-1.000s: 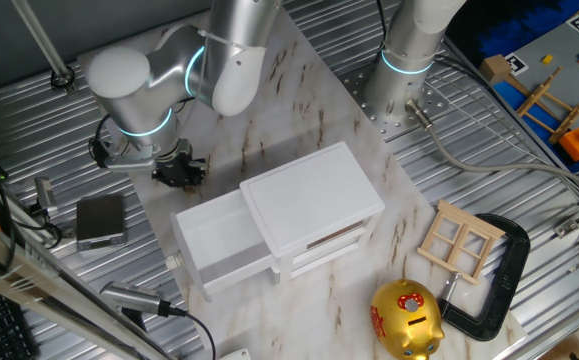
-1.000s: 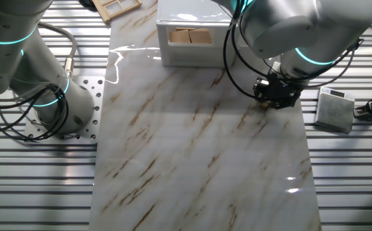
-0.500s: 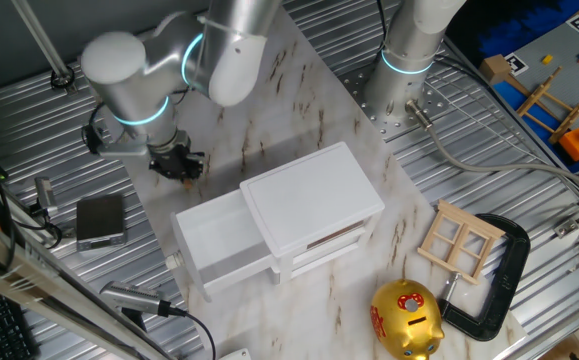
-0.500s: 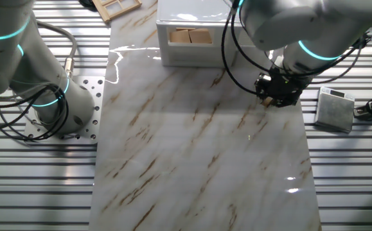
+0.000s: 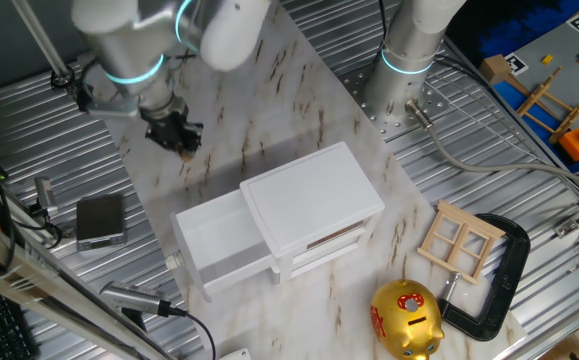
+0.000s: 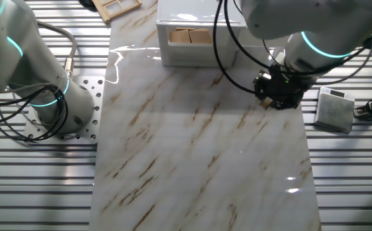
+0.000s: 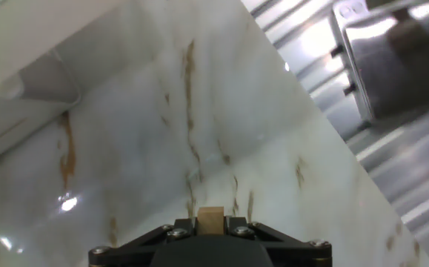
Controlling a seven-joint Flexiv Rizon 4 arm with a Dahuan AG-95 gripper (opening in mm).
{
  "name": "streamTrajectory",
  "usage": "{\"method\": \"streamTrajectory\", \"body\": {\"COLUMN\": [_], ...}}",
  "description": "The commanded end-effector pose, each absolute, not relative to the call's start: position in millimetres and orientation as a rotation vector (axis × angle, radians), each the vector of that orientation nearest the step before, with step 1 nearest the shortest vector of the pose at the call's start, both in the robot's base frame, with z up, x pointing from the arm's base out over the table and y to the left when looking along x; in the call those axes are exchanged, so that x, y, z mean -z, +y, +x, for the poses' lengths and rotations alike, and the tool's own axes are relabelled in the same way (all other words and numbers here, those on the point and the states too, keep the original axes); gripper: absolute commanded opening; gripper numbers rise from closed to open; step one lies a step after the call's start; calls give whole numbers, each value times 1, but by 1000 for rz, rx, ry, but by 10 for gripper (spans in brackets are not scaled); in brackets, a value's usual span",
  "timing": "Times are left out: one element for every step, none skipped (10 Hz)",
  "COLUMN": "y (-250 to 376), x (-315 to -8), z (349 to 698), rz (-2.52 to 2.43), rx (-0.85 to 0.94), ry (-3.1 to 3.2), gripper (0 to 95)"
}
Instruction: Put things in the drawer
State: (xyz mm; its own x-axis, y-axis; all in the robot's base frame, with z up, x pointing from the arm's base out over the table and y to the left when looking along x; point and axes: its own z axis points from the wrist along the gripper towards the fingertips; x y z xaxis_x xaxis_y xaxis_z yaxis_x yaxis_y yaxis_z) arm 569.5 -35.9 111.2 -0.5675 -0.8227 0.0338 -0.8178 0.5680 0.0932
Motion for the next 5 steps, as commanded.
{"method": "streamTrajectory", "body": {"y": [-52, -52, -52, -52, -52], "x": [-138, -138, -138, -138, -138], "z": [570, 570, 570, 570, 570], "rz": [1413, 1391, 1366, 1357, 1336], "rx": [126, 136, 130, 115, 96], "ry": [-2703, -2714, -2725, -2728, -2744], "gripper": [0, 0, 0, 0, 0]}}
